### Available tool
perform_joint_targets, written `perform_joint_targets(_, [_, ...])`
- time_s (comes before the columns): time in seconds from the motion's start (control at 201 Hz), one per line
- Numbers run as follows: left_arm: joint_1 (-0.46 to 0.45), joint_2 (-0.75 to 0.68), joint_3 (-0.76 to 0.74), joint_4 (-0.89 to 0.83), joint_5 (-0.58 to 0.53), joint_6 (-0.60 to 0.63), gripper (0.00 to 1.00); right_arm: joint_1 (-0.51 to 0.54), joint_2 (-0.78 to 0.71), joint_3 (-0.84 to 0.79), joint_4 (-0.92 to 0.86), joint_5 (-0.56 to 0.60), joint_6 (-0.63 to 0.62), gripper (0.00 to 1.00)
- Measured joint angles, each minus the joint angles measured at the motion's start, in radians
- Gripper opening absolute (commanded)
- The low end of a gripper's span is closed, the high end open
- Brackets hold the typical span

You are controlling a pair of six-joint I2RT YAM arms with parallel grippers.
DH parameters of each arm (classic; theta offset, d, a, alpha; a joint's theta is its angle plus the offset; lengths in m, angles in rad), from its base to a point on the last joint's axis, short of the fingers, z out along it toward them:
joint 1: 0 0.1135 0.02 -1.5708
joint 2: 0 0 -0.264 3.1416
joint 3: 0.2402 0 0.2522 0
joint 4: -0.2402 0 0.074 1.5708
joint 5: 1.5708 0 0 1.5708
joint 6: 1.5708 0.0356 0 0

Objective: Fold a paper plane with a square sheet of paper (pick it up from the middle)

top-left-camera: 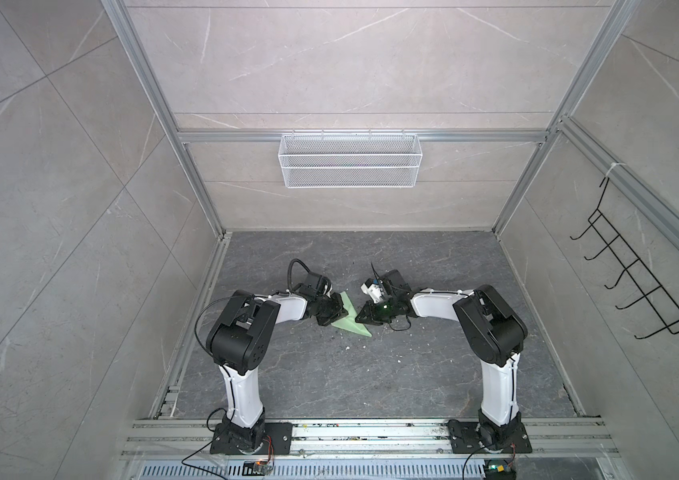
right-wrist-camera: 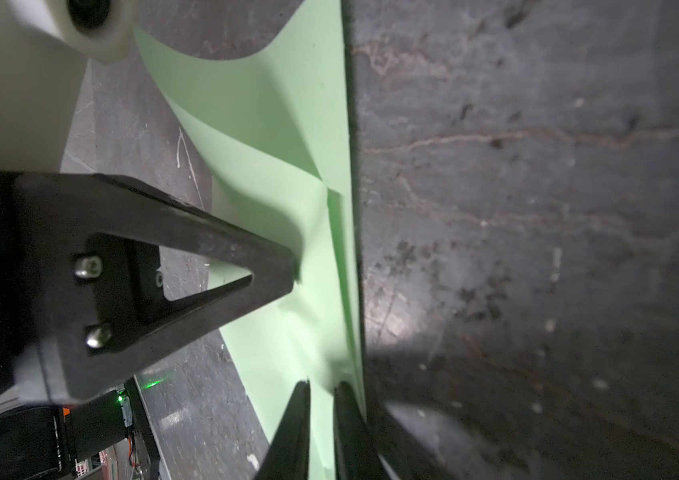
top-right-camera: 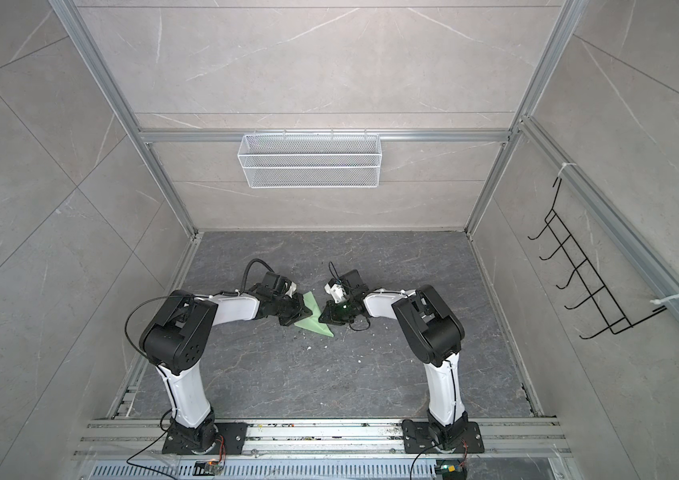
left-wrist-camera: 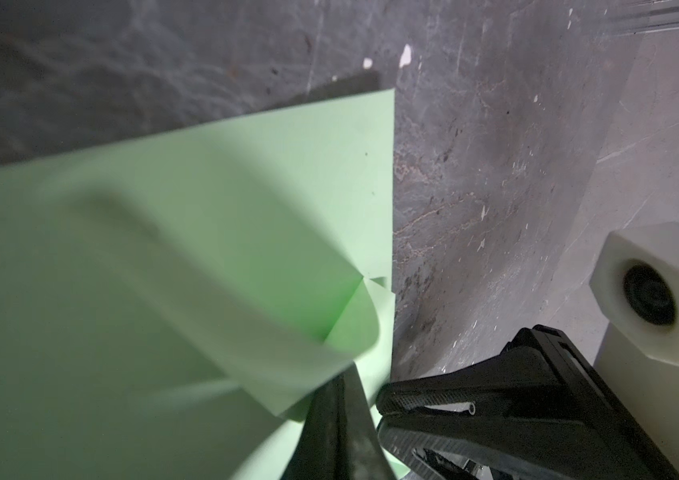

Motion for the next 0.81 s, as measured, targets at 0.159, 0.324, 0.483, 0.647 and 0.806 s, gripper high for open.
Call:
perform_joint_targets(0.159, [0.000,0.002,0.005,-0.008,-0.001,-0.001,0.00,0.000,-0.033,-0.050,0.006,-0.015,0.002,0.16])
perform_joint_targets(0.324, [0.000,0.002,0.005,-0.008,-0.001,-0.002,0.00,0.000,-0.066,-0.077,0.006,-0.019,0.003,0.14])
perform_joint_targets(0.483, [0.000,0.002,0.005,-0.008,-0.001,-0.002,0.00,0.000,-0.066,-0.056,0.010,-0.026,0.014,0.11])
perform_joint_targets(0.647, [0.000,0.002,0.005,-0.009,-0.002,-0.002,0.00,0.007,0.000,0.031,0.016,-0.037,0.029,0.08])
perform_joint_targets(0.806, [0.000,0.002,0.005,-0.009,-0.003,-0.002,0.00,0.011,0.034,0.038,0.011,-0.037,0.037,0.07])
